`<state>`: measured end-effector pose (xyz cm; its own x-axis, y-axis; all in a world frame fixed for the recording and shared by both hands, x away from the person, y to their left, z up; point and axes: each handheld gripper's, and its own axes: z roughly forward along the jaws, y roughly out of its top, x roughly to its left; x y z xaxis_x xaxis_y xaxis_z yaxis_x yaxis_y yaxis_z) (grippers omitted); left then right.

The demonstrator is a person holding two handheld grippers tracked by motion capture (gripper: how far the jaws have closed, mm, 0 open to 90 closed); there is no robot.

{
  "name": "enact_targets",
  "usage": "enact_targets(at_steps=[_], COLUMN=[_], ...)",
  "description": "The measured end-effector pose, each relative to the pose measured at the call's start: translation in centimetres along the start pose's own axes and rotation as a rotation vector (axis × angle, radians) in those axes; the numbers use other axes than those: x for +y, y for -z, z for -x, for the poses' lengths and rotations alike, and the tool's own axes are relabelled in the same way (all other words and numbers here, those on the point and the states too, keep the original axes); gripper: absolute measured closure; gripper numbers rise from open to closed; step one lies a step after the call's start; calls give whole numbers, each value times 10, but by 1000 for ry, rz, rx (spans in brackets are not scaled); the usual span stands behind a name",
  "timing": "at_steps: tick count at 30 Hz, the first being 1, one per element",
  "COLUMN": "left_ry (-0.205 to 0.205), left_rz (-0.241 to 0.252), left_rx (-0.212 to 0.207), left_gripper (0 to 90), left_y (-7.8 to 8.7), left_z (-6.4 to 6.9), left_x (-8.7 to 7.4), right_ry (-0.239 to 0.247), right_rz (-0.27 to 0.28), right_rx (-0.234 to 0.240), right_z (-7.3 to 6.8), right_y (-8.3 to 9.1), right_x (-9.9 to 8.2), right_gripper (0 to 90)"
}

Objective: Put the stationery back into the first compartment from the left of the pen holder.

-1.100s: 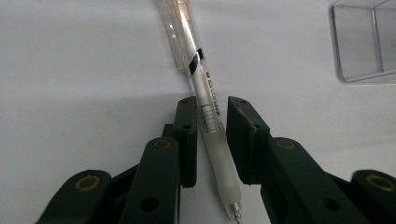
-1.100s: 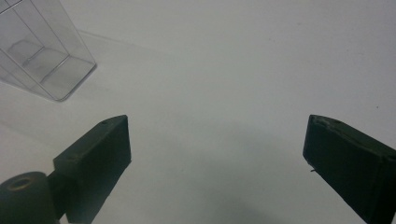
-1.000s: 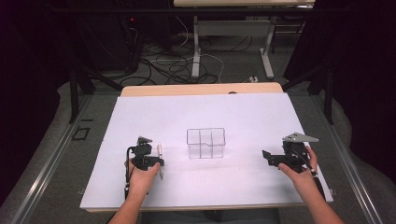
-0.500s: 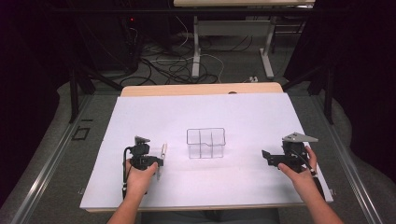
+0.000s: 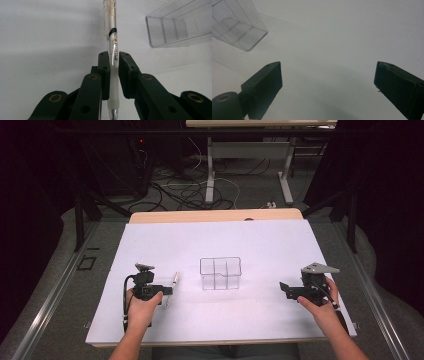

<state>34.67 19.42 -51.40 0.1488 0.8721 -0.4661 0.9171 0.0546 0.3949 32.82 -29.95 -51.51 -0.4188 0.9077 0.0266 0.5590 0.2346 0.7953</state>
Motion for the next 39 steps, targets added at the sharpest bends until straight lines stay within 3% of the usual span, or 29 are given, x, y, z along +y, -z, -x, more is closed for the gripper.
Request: enact_targets(at_steps=[8, 14, 20, 24, 27, 34, 37, 39], left_ry=[-24, -33, -56, -92, -119, -200, -225, -248], left_rz=[30, 55, 60, 57, 46, 20, -11, -27], left_rx=[-20, -72, -116, -143, -155, -211, -233, -248], left_gripper=[803, 804, 804, 803, 803, 803, 803, 804], left_y=[11, 24, 41, 49, 52, 56, 55, 54], left_z=[0, 1, 2, 10, 19, 45, 57, 64], left_x=[1, 4, 8, 10, 11, 17, 20, 23], right_ry=[12, 38, 127, 261, 364, 695, 837, 906], right_rz=[12, 19, 12, 32, 70, 185, 207, 221], right_rx=[3, 15, -9, -40, -42, -48, -48, -48], right_z=[-1, -4, -16, -31, -43, -73, -88, -97], right_y=[1, 1, 3, 7, 11, 19, 23, 25], right_x=[0, 1, 4, 11, 15, 25, 30, 34], right_gripper=[50, 0, 0, 12, 107, 255, 316, 358])
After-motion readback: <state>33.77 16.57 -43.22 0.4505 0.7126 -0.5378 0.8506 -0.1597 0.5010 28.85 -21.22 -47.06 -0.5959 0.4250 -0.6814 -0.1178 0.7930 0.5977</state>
